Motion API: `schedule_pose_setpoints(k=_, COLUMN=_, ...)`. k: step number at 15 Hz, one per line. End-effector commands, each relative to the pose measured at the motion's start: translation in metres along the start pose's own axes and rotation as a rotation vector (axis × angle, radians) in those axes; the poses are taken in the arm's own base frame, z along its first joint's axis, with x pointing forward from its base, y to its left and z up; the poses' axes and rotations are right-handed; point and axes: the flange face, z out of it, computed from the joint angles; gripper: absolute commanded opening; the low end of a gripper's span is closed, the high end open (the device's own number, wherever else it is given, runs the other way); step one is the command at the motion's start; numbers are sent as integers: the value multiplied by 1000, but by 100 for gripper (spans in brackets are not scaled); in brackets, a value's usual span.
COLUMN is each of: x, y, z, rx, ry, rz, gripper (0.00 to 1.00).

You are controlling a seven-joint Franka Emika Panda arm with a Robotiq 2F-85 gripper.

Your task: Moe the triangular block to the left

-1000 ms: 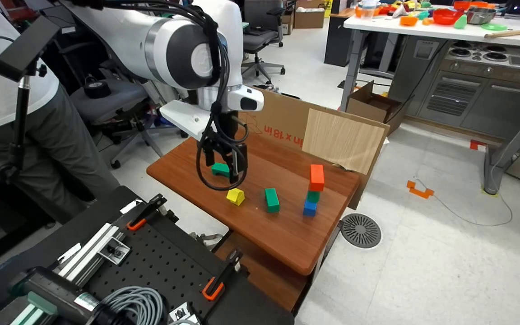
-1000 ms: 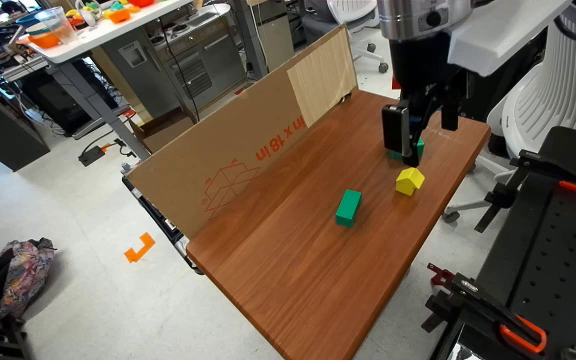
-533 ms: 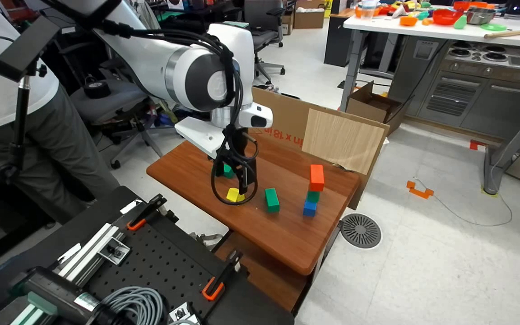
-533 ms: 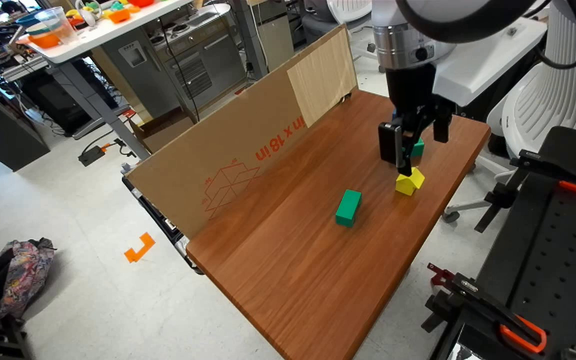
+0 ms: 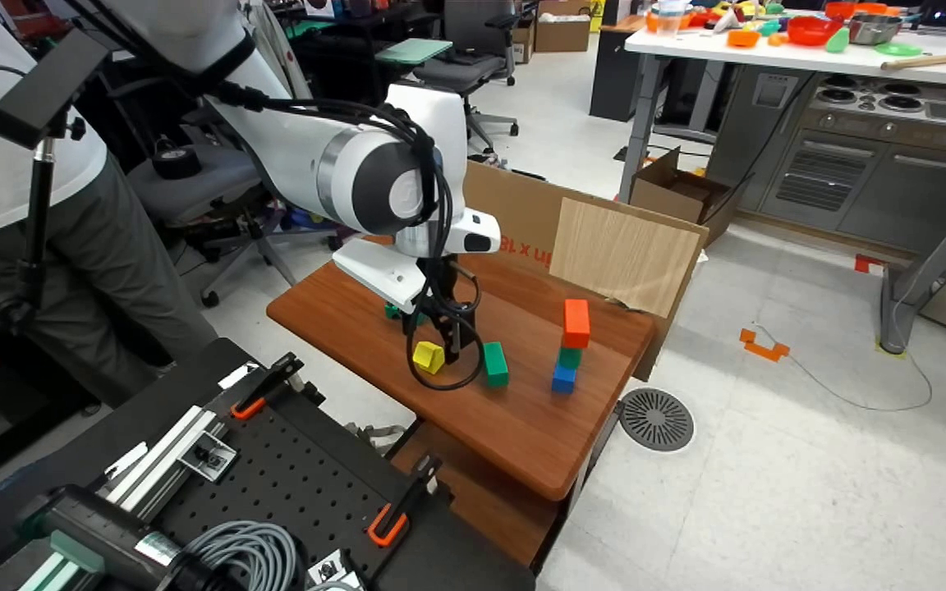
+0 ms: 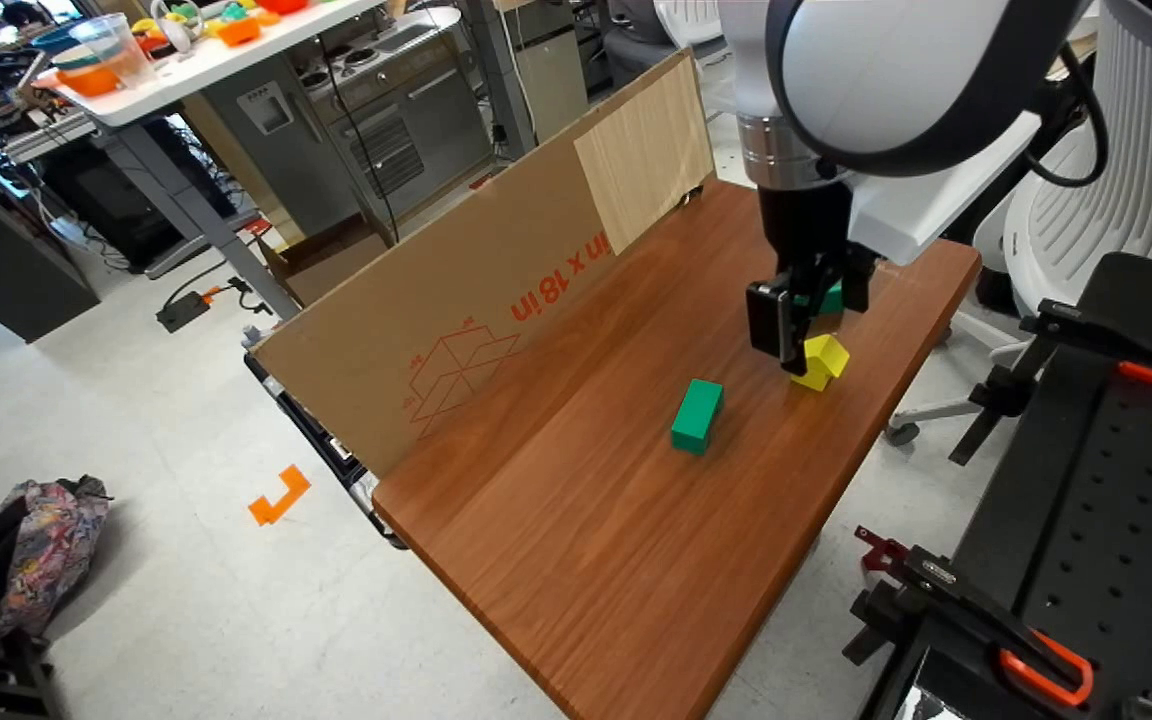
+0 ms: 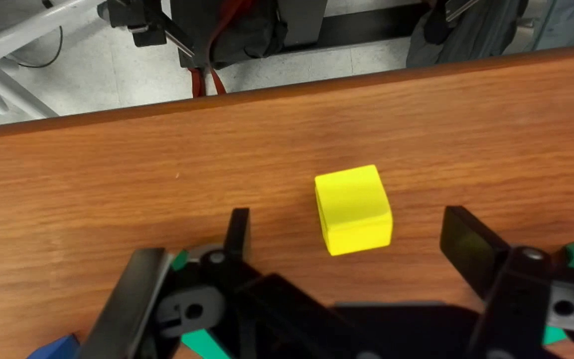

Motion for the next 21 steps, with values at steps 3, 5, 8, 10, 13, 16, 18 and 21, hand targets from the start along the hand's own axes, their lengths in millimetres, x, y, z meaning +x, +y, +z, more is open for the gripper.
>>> schedule_pose_setpoints(k=3, x=13, y=-2, z=6, rx=-5, ry=18, rz=-36, gripper=64)
schedule_pose_setpoints(k=5, x=14, y=-4, z=5, rx=-6, ry=21, rz=-43, gripper=47)
schedule_pose_setpoints(k=8, x=15, y=-6, z=1, rx=-5, ry=26, rz=-47, gripper=23)
schedule_pose_setpoints(k=10, x=16, y=-6, z=-1, rx=-6, ry=26, rz=-42, gripper=9)
schedule_pose_setpoints(k=13, x=17, y=-5, z=-3, rx=-4, ry=24, rz=-33, gripper=8)
schedule_pose_setpoints(k=16, x=16, y=-9, z=-16, rx=12, ry=35, rz=-30, gripper=8)
schedule_pose_setpoints(k=18, x=20, y=-15, z=-28, rx=25, ry=53, rz=-29, gripper=8)
schedule_pose_setpoints(k=21, x=31, y=-29, z=-44, rx=41, ry=82, rz=-8, gripper=8)
